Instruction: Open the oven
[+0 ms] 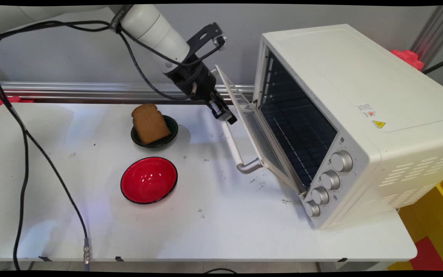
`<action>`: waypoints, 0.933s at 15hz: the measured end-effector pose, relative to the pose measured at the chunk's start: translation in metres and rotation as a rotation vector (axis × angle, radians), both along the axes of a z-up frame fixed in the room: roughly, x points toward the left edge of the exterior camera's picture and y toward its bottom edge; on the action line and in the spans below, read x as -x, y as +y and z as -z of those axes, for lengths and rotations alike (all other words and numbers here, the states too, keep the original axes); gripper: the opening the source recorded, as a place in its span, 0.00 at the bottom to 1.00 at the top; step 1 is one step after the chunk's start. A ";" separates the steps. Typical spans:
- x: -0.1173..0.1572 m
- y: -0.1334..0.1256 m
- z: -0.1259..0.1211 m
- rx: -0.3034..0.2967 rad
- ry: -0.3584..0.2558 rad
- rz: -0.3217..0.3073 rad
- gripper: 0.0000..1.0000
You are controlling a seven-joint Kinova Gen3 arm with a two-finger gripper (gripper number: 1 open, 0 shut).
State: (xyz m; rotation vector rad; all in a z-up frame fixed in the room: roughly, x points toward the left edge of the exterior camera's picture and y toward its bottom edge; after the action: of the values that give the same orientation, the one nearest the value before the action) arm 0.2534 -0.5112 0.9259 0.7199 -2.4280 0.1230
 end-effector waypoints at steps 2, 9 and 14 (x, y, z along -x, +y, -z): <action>-0.005 0.001 0.007 0.001 -0.003 0.002 0.00; -0.024 0.006 0.029 0.011 -0.009 0.025 0.00; -0.037 0.010 0.043 0.020 -0.007 0.047 0.00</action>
State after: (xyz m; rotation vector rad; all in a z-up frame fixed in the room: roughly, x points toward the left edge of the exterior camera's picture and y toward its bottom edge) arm 0.2899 -0.5014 0.8831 0.6539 -2.4449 0.1307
